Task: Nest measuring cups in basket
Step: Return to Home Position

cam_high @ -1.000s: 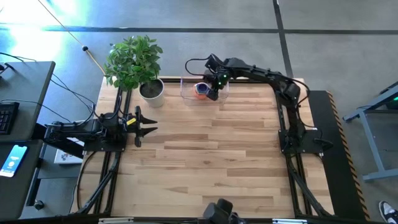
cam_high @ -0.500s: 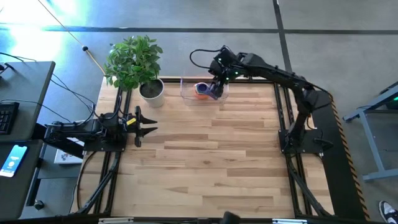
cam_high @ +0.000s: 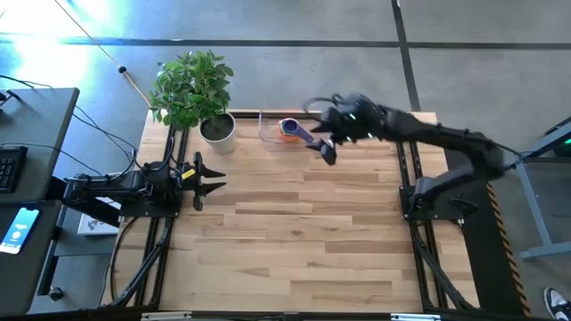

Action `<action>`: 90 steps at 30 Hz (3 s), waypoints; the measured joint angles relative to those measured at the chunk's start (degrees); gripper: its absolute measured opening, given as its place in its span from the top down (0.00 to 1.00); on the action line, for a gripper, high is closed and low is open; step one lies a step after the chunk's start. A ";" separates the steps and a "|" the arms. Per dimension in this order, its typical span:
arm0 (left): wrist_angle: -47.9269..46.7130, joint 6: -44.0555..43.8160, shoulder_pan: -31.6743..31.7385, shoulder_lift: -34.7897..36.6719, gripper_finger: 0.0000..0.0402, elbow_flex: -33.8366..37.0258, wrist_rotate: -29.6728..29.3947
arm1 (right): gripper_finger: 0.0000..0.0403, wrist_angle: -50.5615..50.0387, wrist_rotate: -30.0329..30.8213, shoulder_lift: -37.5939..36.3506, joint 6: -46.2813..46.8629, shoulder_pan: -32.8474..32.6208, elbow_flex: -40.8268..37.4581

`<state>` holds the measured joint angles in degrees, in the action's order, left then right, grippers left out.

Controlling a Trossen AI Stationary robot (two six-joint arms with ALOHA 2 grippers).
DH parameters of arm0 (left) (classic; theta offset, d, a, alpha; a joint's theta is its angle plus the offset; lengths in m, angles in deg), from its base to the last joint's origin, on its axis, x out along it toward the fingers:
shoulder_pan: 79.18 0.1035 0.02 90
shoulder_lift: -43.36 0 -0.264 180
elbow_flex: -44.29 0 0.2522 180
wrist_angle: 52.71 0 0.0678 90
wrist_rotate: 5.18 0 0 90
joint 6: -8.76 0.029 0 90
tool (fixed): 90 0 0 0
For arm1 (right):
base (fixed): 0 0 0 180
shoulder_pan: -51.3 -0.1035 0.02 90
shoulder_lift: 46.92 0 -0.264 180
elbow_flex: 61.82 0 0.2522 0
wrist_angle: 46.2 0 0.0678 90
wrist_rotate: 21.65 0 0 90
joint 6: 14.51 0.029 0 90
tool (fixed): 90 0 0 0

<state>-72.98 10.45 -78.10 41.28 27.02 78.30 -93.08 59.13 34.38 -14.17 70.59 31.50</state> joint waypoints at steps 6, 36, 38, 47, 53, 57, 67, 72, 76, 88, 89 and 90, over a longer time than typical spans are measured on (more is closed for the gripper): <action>0.00 0.02 0.01 -0.02 0.71 0.00 -0.01 | 0.36 24.42 0.00 -17.00 7.25 -1.59 -28.31; 0.00 0.02 0.02 -0.02 0.71 0.00 -0.02 | 0.36 33.96 16.24 -77.59 23.88 -12.74 -78.01; 0.01 0.02 0.02 -0.02 0.71 0.00 -0.03 | 0.36 35.09 15.15 -78.68 24.66 -12.71 -78.98; 0.02 0.01 0.00 0.00 0.71 0.00 -0.04 | 0.36 34.46 11.57 -78.25 22.31 -12.72 -78.98; 0.02 0.01 0.01 0.00 0.71 0.00 -0.04 | 0.36 34.22 10.08 -78.29 21.66 -12.71 -78.98; 0.02 0.02 0.00 0.00 0.71 0.00 -0.04 | 0.36 34.22 10.08 -78.29 21.69 -12.71 -79.00; 0.02 0.01 0.02 0.00 0.71 0.00 -0.04 | 0.36 34.22 10.05 -78.29 21.70 -12.71 -79.00; 0.02 0.02 0.02 -0.02 0.71 0.00 -0.04 | 0.36 34.22 10.05 -78.29 21.70 -12.71 -79.02; 0.02 0.02 0.01 -0.01 0.71 0.00 -0.04 | 0.36 34.22 10.05 -78.29 21.70 -12.71 -79.02; 0.02 0.01 0.01 0.00 0.71 0.00 -0.04 | 0.36 34.22 10.05 -78.29 21.70 -12.71 -79.05; 0.02 0.02 0.00 0.00 0.71 0.00 -0.04 | 0.36 34.22 10.05 -78.29 21.70 -12.71 -79.05; 0.02 0.02 0.00 -0.02 0.71 0.00 -0.04 | 0.36 34.22 10.04 -78.29 21.70 -12.71 -79.05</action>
<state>-72.96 10.47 -78.10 41.26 27.02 78.25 -58.86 69.18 -43.92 7.53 57.89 -47.54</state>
